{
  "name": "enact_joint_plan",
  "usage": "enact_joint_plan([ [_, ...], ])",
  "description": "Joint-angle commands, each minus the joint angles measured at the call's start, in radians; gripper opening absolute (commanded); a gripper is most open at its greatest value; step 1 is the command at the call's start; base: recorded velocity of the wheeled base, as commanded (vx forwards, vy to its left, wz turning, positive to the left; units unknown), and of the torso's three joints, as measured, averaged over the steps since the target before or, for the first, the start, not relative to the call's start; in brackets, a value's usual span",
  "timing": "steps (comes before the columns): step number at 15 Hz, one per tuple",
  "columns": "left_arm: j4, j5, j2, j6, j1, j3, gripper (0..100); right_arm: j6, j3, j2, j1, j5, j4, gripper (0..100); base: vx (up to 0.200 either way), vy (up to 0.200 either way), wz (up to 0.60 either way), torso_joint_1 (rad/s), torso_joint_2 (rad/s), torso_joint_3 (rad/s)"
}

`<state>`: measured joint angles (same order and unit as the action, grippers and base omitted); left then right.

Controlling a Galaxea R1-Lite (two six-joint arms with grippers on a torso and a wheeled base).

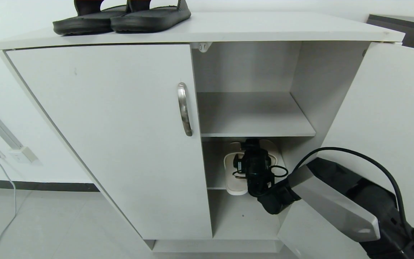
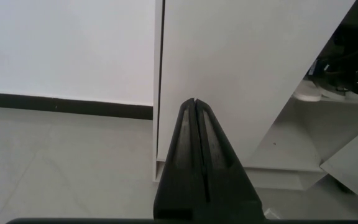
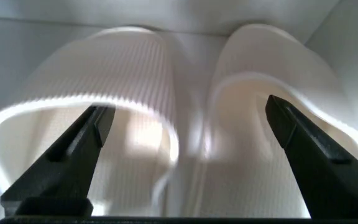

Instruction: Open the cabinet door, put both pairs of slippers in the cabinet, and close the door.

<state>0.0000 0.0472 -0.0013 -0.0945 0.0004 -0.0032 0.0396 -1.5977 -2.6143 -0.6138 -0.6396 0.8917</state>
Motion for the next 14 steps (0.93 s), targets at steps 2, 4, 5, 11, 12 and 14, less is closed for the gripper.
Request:
enact_joint_plan([
  [2, 0.0, -0.001, 0.001, 0.001, 0.001, 0.0, 0, 0.0, 0.199, 0.152, -0.05, -0.002, 0.073, 100, 0.0, 0.0, 0.0, 0.0, 0.0, 0.0],
  [4, 0.0, -0.001, 0.001, 0.001, 0.001, 0.0, 0, 0.0, 0.347, 0.234, -0.087, 0.0, 0.13, 100, 0.0, 0.0, 0.0, 0.0, 0.0, 0.0],
  [5, 0.0, -0.001, 0.001, 0.001, 0.001, 0.0, 0, 0.0, 0.406, 0.261, -0.103, 0.001, 0.159, 100, 0.0, 0.0, 0.0, 0.0, 0.0, 0.0],
  [11, 0.0, -0.001, 0.001, 0.001, 0.001, 0.0, 0, 0.005, 0.749, 0.37, -0.142, 0.097, 0.366, 100, 0.0, 0.0, 0.0, 0.0, 0.0, 0.0],
  [12, 0.0, -0.001, 0.001, 0.001, 0.001, 0.0, 0, 0.005, 0.772, 0.375, -0.147, 0.101, 0.385, 100, 0.0, 0.0, 0.0, 0.0, 0.0, 0.0],
  [14, 0.0, -0.004, 0.001, 0.001, 0.001, 0.0, 0, 0.005, 0.802, 0.376, -0.159, 0.103, 0.428, 100, 0.0, 0.0, 0.0, 0.0, 0.0, 0.0],
])
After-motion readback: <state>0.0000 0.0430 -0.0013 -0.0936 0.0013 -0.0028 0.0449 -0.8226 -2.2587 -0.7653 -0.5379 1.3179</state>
